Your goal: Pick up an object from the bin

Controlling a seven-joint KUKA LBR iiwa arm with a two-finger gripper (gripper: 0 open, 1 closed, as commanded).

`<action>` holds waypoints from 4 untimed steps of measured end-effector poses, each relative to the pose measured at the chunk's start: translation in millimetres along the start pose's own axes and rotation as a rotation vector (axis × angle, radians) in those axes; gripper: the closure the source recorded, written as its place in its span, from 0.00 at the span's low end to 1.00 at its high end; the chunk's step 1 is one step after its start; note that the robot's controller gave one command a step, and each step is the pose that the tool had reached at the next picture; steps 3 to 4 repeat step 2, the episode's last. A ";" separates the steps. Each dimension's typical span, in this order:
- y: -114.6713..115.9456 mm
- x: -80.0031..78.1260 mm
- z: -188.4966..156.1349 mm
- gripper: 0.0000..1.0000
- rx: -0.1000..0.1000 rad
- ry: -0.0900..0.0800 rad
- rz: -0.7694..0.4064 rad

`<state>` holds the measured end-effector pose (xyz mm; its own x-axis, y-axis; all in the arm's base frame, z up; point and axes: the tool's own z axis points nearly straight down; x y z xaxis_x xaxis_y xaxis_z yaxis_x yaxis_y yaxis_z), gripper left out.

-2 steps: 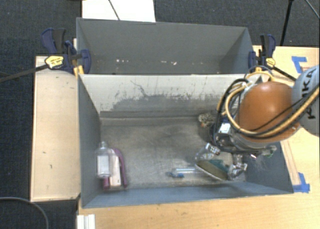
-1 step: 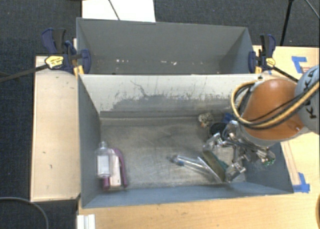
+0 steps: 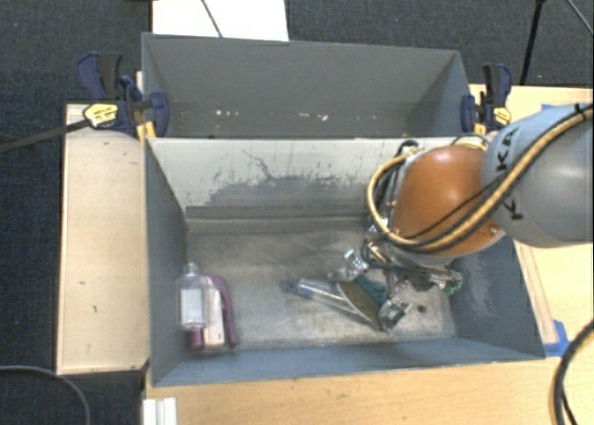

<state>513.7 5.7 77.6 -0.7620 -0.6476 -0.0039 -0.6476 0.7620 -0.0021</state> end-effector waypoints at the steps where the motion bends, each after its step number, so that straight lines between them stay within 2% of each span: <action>1: -0.7 0.9 -0.5 1.00 0.000 0.000 -0.001; 2: 0.1 -4.3 -141.7 1.00 0.004 -0.004 0.053; 4: 0.1 -4.3 -141.7 1.00 0.004 -0.004 0.053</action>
Offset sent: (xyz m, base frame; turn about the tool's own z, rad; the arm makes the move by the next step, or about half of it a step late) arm 0.0000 0.0000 0.0000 0.0000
